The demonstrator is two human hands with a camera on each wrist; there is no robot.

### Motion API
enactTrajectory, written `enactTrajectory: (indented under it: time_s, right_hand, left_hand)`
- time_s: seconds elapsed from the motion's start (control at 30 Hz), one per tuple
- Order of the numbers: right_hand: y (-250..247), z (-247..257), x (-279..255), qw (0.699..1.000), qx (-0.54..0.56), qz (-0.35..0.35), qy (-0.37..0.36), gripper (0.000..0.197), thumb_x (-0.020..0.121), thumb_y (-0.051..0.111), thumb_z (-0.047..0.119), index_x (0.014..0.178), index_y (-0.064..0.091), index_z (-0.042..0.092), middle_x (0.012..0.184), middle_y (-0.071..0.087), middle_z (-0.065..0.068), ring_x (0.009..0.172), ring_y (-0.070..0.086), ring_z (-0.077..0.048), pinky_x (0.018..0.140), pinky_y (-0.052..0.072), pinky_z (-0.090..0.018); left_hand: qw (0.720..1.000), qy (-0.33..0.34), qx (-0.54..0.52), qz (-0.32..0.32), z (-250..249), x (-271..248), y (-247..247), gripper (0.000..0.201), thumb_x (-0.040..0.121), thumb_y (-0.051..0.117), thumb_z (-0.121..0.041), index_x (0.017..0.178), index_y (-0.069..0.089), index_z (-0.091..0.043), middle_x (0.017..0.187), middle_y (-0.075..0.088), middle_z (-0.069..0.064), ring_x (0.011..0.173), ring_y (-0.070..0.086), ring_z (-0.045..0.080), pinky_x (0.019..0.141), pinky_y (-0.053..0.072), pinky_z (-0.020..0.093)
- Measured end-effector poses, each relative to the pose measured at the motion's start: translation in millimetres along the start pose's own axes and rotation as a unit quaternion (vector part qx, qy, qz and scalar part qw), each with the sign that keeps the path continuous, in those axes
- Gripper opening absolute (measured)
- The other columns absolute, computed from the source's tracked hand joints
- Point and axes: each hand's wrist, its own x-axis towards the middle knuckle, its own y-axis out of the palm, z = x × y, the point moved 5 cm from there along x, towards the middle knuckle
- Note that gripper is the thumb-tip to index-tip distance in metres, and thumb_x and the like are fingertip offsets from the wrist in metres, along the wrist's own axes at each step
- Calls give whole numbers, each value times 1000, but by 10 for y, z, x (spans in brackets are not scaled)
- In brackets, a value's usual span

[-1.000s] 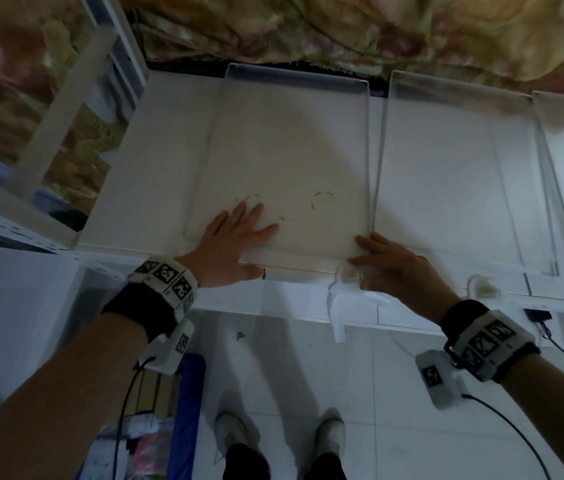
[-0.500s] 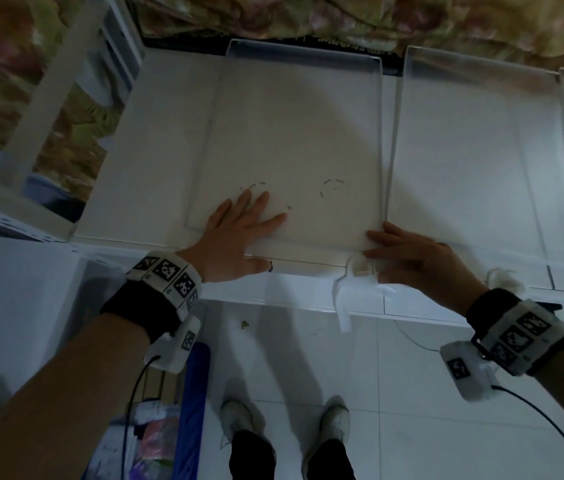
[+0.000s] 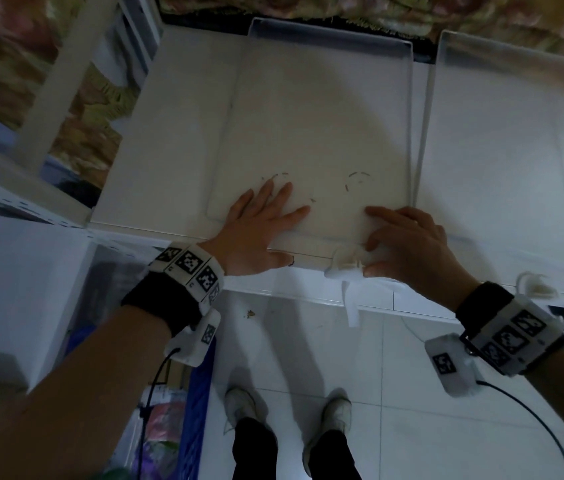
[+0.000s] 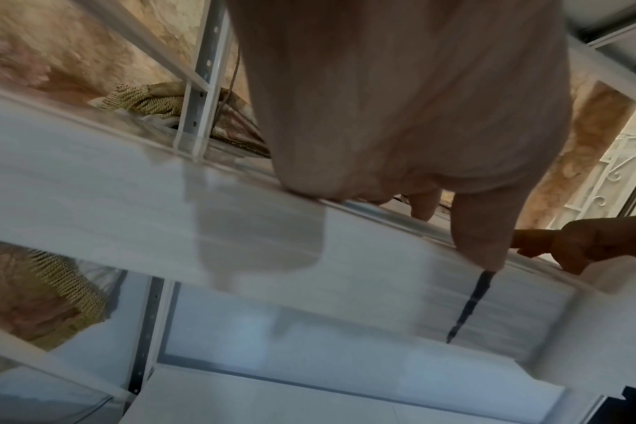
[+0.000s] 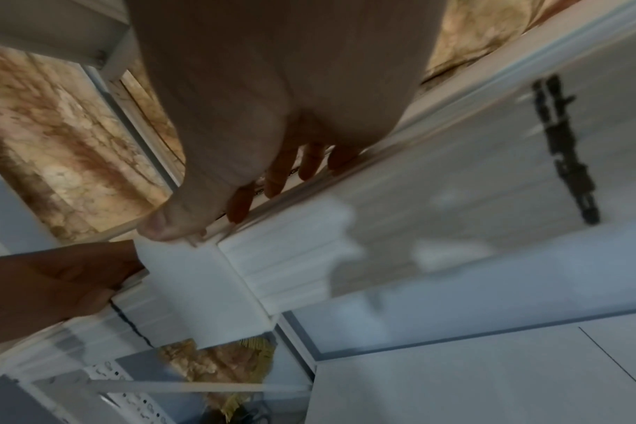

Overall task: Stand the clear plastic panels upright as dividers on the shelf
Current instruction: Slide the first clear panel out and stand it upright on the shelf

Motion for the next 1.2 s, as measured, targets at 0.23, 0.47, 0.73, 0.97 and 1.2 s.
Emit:
enactTrajectory:
  time_s: [0.23,0.47,0.73,0.97,1.2]
  right_hand:
    - [35,68,-17,999,2,-34,19,45,51,63,68,83,57,36,143,39,24,129,29,-21,92,21,-34]
    - [76,195,21,996,-14,-73,55,50,44,62,71,75,54,33,142,44,15,130,33,-27,93,20,-37]
    - [97,233,58,993,-44,-33,101,59,43,63,77,79,49,33,149,30,14,134,25,-26,99,23,-45]
    - [133,352,47,990,-49,-52,125,69,43,62,79,88,46,30,151,29,11,134,25,-26,100,23,-48]
    - [167,370,58,988,-42,-32,147,67,46,65,77,90,44,31,152,24,11,136,21,-23,101,20,-51]
  left_hand:
    - [1000,2,-8,-6,15,13,18,82,89,53,-48,149,-3,-41,159,-23,-4,145,-27,18,115,-18,36]
    - [1000,2,2,-4,7,12,11,82,89,52,-48,150,-3,-40,159,-23,-3,145,-26,20,115,-17,38]
    - [1000,0,3,-1,-5,13,2,83,89,52,-49,150,-3,-40,160,-23,-2,145,-26,20,115,-17,38]
    - [1000,-1,3,5,-2,8,-5,81,90,50,-51,150,-3,-39,159,-24,-2,145,-27,20,116,-17,39]
    - [1000,6,4,8,2,11,4,80,91,48,-51,150,-6,-39,159,-25,-2,145,-28,21,116,-17,40]
